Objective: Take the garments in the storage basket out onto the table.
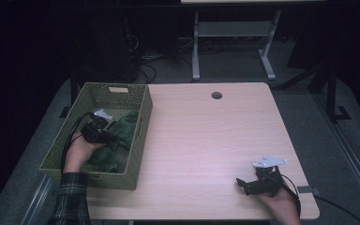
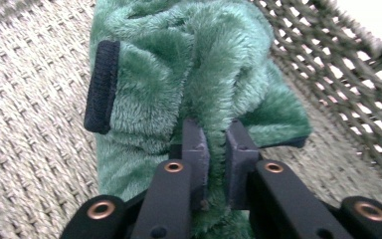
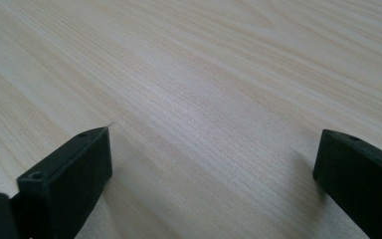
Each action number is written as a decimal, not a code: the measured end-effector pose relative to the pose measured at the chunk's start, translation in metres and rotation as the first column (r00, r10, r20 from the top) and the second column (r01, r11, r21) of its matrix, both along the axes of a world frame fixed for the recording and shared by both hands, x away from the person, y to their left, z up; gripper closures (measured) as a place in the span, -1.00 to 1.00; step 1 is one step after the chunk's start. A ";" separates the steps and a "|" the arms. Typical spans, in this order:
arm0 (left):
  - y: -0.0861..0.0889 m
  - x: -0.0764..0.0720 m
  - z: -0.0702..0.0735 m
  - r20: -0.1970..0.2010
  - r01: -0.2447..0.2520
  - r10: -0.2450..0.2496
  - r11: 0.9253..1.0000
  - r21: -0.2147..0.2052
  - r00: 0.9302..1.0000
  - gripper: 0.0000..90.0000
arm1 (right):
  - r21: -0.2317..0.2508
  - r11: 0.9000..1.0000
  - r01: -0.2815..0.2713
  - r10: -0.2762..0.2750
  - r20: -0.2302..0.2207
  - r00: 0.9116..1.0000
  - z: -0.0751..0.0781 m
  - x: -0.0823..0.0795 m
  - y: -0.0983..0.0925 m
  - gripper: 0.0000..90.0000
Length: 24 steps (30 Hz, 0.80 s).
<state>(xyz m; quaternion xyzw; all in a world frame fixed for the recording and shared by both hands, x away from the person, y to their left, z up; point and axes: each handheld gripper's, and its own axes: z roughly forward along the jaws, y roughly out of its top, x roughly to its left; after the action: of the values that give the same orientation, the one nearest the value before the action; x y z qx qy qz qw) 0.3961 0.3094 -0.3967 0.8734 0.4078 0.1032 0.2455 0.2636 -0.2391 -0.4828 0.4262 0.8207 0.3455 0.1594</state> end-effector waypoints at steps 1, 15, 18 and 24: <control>0.000 0.000 0.001 -0.002 0.003 -0.003 1.000 -0.009 1.000 0.86 | 0.000 1.000 0.000 0.000 0.000 1.000 0.000 0.000 0.000 -0.97; -0.004 -0.013 0.037 0.039 0.007 -0.004 0.996 -0.086 0.999 0.89 | 0.000 1.000 0.000 0.000 0.000 1.000 0.000 0.000 0.000 -0.97; -0.003 -0.016 0.045 0.046 0.001 0.004 0.993 -0.120 0.999 0.89 | 0.000 1.000 0.000 0.000 0.000 1.000 0.000 0.000 0.000 -0.97; 0.002 -0.024 0.062 0.075 -0.006 0.022 0.979 -0.204 0.997 0.89 | 0.000 1.000 0.000 0.000 0.000 1.000 0.000 0.000 0.000 -0.97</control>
<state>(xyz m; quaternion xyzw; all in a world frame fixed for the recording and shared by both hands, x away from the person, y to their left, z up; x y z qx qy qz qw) 0.3718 0.3113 -0.3344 0.8361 0.4126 0.0961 0.3485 0.2636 -0.2391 -0.4829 0.4261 0.8208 0.3455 0.1594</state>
